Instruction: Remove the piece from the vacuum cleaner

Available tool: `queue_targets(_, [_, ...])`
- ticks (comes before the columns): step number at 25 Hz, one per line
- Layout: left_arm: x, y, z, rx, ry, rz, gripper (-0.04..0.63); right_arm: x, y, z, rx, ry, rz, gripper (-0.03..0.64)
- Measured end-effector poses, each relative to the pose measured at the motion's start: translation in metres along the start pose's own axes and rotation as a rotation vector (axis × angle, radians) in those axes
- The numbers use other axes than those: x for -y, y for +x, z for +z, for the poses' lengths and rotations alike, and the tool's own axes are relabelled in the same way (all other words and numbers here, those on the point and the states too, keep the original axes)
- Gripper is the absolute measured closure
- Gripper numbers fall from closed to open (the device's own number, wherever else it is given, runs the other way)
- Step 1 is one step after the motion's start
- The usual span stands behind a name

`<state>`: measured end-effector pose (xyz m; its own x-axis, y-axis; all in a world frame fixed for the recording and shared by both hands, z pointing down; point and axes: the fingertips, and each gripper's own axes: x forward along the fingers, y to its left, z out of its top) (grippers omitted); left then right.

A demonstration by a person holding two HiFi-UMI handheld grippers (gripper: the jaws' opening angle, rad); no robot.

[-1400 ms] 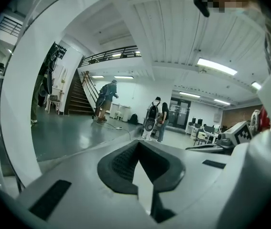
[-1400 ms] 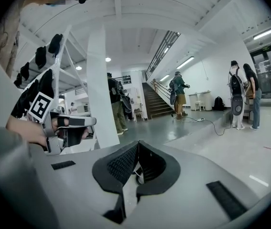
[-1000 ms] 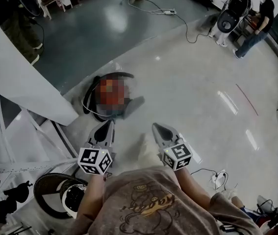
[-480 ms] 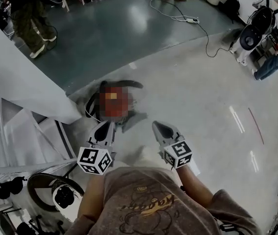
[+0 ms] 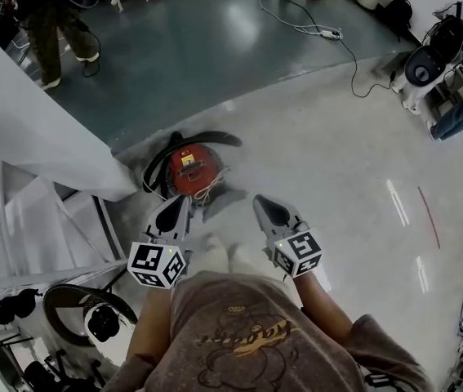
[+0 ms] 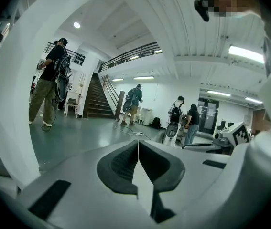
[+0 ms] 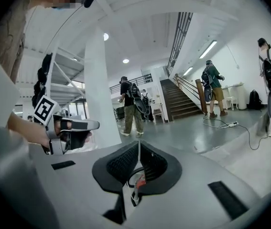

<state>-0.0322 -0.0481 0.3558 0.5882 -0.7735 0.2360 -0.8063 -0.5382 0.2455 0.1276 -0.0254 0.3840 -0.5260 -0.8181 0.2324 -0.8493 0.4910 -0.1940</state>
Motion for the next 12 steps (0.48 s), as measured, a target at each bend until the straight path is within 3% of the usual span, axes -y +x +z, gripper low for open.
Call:
queue_targets(5, [0.002, 0.005, 0.001, -0.011, 0.005, -0.03, 0.587, 0.0, 0.0, 0.009, 0.02, 0.015, 0.013, 0.612])
queue_targets(7, [0.004, 0.008, 0.003, -0.014, 0.0, -0.048, 0.506, 0.0, 0.003, 0.011, 0.017, 0.024, 0.023, 0.55])
queue_targets(10, [-0.001, 0.01, 0.003, -0.021, -0.006, -0.06, 0.457, -0.004, 0.01, 0.009, 0.001, 0.027, 0.046, 0.475])
queue_targets(12, [-0.007, 0.014, 0.003, -0.02, -0.014, -0.063, 0.378, -0.005, 0.019, 0.006, -0.015, 0.022, 0.058, 0.421])
